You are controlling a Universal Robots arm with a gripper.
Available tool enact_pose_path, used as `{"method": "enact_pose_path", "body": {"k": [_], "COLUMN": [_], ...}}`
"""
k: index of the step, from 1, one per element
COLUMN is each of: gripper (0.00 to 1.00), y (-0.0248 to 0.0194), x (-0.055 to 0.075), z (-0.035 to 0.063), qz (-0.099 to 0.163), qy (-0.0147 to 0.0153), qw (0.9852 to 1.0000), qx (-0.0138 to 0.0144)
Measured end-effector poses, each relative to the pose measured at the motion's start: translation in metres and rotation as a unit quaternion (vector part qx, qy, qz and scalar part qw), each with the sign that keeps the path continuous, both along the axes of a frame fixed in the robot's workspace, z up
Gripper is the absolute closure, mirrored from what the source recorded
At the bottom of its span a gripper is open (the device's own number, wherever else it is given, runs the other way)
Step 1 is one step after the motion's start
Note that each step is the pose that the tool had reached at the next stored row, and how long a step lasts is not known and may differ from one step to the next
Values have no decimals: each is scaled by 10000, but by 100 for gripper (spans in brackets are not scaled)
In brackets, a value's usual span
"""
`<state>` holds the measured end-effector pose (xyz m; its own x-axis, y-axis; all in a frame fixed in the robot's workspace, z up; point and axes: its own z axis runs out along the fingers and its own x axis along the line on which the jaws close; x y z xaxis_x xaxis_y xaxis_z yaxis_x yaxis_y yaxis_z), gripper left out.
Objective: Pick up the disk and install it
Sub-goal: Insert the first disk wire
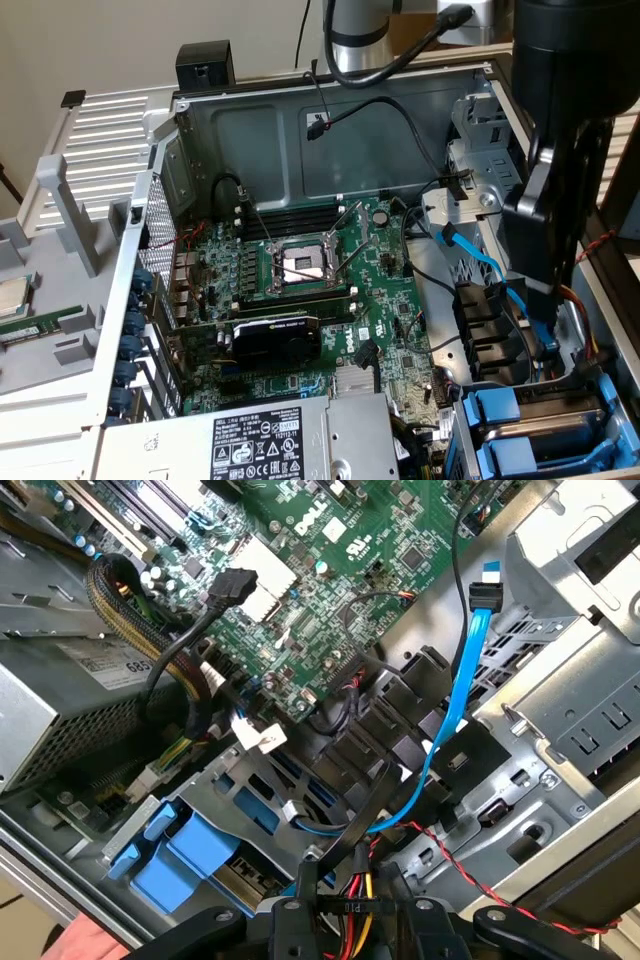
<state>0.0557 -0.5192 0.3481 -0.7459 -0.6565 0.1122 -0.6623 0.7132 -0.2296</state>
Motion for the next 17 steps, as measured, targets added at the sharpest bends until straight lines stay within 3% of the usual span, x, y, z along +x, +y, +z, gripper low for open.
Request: {"method": "enact_pose_path", "body": {"k": [10,17], "gripper": [65,65], "y": [11,20], "x": [29,33], "z": [-24,-33], "qz": [-113,-268], "qy": [2,25], "qw": [9999,9996], "qx": [-1,-2]}}
